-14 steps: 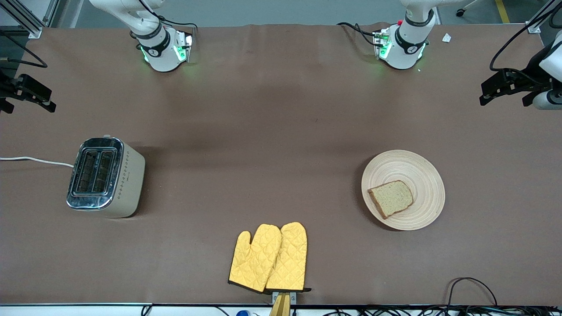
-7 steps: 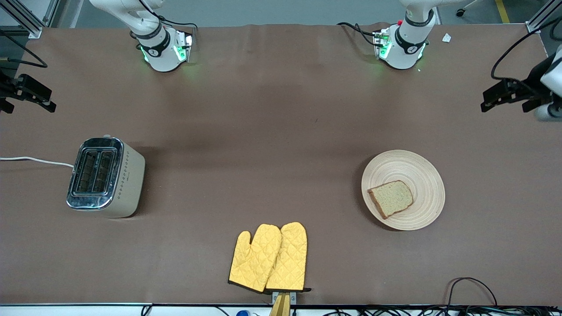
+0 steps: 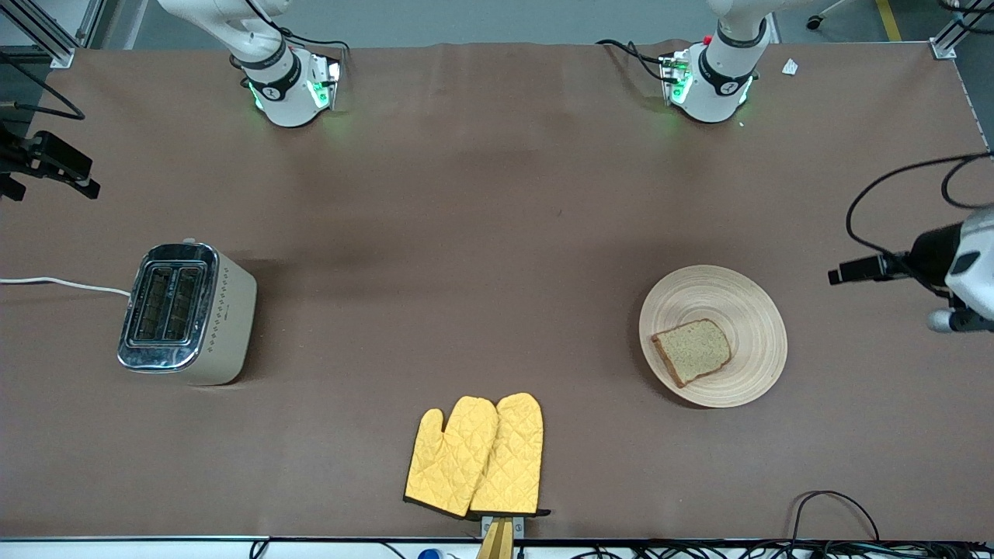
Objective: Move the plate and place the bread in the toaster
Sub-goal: 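Move the left gripper down toward the wooden plate, then lower the left gripper and grip the wooden plate rim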
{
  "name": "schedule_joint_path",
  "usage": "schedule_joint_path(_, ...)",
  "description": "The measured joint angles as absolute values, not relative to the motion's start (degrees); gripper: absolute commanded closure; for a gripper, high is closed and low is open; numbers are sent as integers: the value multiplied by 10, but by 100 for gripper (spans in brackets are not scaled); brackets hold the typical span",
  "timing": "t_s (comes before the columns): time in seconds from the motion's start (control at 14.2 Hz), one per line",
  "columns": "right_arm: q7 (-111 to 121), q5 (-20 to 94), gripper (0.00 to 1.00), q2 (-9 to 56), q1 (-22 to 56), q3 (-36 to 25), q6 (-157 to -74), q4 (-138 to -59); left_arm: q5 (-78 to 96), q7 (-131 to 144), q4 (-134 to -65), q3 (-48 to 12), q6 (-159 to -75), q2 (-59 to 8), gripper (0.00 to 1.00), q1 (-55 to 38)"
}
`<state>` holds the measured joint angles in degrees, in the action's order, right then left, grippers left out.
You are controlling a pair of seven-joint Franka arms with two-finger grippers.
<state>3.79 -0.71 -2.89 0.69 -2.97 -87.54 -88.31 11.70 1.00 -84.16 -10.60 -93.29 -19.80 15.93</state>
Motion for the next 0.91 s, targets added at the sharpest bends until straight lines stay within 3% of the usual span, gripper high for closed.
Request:
schedule_joint_path(0.7, 38, -7, 0, -29, 7, -29, -876, -883, 267, -237, -839, -105, -1054, -389, 1, 254)
schedule_joint_path(0.77, 38, -7, 0, -29, 7, -29, -876, -883, 288, -264, -839, -104, -1058, -408, 4, 261)
schedule_joint_path(0.91, 38, -7, 0, -29, 7, -29, -876, -883, 324, -313, -838, -104, -1062, -443, 22, 269)
